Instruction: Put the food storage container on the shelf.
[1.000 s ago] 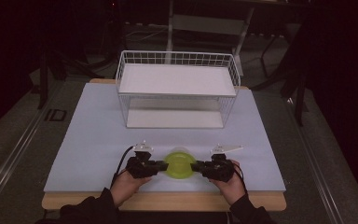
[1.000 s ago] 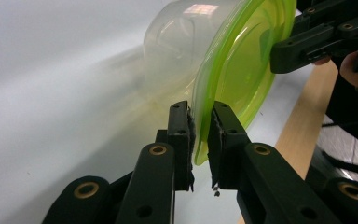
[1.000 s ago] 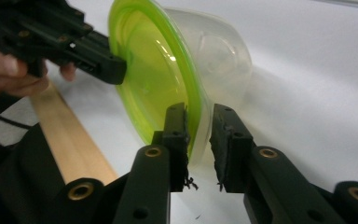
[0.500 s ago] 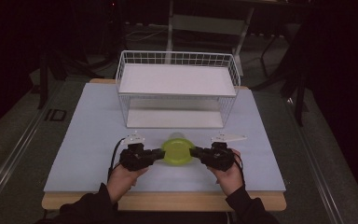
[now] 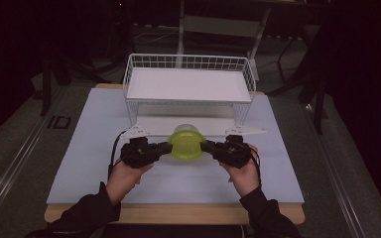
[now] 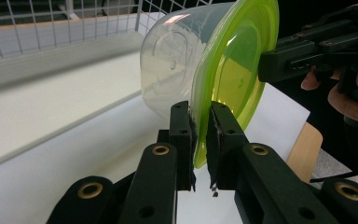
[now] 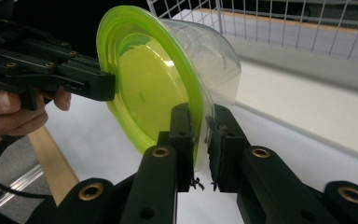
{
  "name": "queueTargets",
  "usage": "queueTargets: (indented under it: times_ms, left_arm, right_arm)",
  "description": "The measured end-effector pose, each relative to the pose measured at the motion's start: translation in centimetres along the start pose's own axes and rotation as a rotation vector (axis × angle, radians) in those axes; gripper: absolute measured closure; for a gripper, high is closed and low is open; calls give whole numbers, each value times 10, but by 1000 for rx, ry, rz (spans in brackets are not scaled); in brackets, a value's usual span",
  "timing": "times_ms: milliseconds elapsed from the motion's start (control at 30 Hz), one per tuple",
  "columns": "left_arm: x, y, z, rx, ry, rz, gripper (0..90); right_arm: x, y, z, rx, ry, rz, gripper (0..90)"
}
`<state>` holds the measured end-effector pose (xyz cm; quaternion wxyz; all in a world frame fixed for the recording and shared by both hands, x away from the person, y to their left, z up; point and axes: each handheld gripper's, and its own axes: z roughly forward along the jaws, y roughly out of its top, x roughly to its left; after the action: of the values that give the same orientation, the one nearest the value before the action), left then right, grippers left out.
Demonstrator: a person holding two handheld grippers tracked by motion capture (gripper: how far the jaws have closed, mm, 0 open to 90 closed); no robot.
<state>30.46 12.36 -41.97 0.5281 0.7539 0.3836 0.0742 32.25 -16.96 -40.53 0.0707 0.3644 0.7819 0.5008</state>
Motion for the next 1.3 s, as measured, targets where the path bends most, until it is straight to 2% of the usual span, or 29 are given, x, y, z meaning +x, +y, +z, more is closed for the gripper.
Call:
queueTargets:
  times_ms: [133,200,233,300,400,433,567,600,633,767,967,1167,1300]
  left_arm:
    - [0,17,-5,-11,10,15,819]
    - [0,17,-5,-11,10,15,819]
    - [0,28,-8,-19,17,19,819]
    - [1,36,-11,-37,15,15,820]
    - [2,42,-14,-57,5,5,820]
    - [4,51,-17,-85,0,-2,820]
    - [6,61,-20,-106,-3,-4,821]
    - [7,68,-22,-122,-3,-4,821]
    - [9,71,-22,-127,-4,-6,821]
    - [13,84,-22,-151,0,-12,821]
    - [23,106,-18,-152,9,-29,819]
    - [29,121,-13,-162,20,-39,817]
    - [37,129,-7,-161,17,-71,816]
  right_arm:
    - [0,15,-2,-6,1,14,806]
    - [-1,19,-2,-5,3,25,806]
    - [-1,19,-2,-5,3,25,806]
    - [-1,40,-5,-20,-9,27,804]
    - [0,44,-7,-24,-9,29,804]
    - [1,58,-10,-41,-11,24,804]
    - [2,69,-11,-55,-20,25,803]
    - [2,72,-12,-60,-20,28,803]
    - [2,81,-12,-68,-21,29,803]
    - [-1,95,-12,-80,-26,48,802]
    - [-10,121,-7,-56,-51,74,800]
    - [-21,139,-3,-51,-48,125,800]
    - [-28,147,1,-38,-52,157,799]
